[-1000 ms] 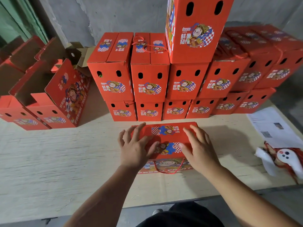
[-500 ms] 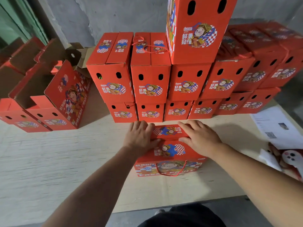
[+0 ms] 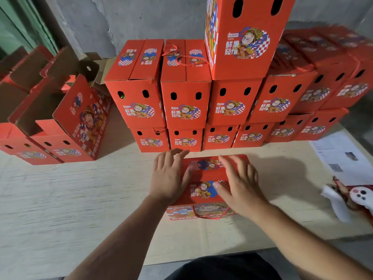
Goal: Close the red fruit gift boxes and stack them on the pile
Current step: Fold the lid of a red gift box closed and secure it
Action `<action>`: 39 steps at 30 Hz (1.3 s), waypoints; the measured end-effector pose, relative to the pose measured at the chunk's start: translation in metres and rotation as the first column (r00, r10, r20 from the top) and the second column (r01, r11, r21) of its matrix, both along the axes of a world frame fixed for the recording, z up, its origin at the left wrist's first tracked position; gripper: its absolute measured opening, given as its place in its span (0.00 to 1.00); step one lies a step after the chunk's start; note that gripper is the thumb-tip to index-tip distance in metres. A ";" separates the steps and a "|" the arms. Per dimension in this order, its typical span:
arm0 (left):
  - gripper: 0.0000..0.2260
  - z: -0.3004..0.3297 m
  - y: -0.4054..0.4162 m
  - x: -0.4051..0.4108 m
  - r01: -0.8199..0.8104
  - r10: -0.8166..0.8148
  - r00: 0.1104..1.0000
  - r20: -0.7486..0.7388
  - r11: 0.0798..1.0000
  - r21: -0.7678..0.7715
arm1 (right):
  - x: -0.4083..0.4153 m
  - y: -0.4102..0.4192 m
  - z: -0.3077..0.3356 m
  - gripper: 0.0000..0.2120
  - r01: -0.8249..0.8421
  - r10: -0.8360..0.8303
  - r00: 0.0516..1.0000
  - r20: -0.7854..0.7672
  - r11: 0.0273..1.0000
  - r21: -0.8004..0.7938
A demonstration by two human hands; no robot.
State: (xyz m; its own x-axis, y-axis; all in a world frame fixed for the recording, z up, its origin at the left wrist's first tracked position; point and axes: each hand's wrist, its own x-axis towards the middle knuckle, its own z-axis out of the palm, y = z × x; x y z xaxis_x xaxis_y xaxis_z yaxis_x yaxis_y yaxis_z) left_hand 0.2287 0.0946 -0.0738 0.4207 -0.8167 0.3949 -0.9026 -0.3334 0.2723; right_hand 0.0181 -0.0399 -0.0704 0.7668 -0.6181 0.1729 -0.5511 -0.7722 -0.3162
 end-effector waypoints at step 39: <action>0.16 -0.012 0.034 -0.041 0.089 -0.088 0.996 0.014 0.995 -0.035 | -0.021 0.025 -0.021 0.36 -0.075 0.072 0.997 -0.021 0.971 -0.227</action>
